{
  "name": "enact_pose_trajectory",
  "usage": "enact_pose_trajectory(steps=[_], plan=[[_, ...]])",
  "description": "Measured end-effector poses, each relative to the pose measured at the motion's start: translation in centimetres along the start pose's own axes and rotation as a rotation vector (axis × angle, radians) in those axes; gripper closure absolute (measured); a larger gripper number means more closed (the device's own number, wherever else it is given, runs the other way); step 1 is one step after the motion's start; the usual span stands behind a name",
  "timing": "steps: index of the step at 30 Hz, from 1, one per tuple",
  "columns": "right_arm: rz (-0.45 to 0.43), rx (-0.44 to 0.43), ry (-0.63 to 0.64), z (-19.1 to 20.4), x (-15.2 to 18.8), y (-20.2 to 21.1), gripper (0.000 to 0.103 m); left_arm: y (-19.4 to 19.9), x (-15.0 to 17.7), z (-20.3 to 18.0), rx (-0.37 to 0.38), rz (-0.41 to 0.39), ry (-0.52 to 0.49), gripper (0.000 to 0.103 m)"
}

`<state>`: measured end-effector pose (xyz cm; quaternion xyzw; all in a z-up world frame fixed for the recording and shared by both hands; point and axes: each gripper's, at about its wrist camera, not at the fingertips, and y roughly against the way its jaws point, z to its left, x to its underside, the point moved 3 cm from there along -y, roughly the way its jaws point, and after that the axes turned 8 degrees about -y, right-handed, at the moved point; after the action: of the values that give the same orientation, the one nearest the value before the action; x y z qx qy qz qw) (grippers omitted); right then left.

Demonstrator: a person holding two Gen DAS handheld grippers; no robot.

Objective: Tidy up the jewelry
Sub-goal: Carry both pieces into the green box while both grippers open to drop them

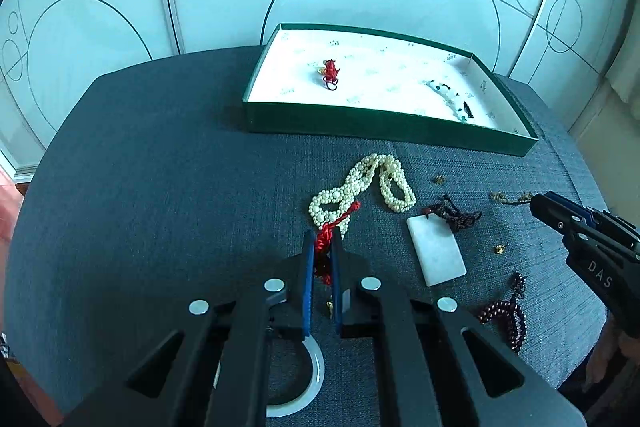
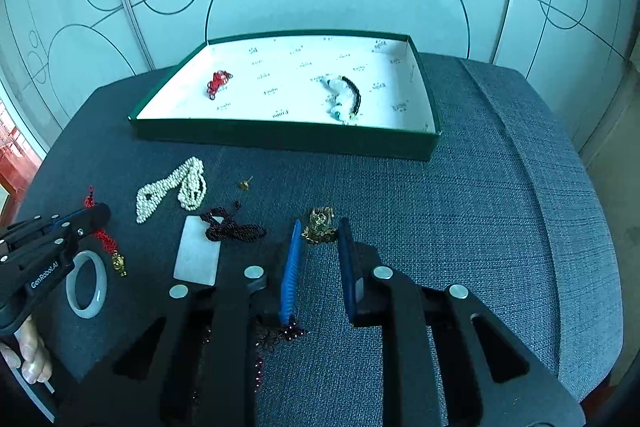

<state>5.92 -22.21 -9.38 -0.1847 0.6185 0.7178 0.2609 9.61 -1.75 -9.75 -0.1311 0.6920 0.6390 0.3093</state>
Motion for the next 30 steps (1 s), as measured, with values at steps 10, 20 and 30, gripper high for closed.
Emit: enact_pose_trajectory(steps=[10,20,30], plan=[[-0.036,-0.03,-0.014,-0.2,-0.9,1.8,0.084,1.2,-1.1,-0.2,-0.002,-0.033,-0.007,0.096],[-0.078,-0.063,-0.031,0.3,-2.7,3.4,0.084,2.3,-2.9,-0.7,0.0,-0.064,-0.035,0.096],[-0.126,-0.086,-0.045,0.5,-7.1,4.3,0.084,3.5,-7.2,-1.0,0.011,-0.123,-0.067,0.096]])
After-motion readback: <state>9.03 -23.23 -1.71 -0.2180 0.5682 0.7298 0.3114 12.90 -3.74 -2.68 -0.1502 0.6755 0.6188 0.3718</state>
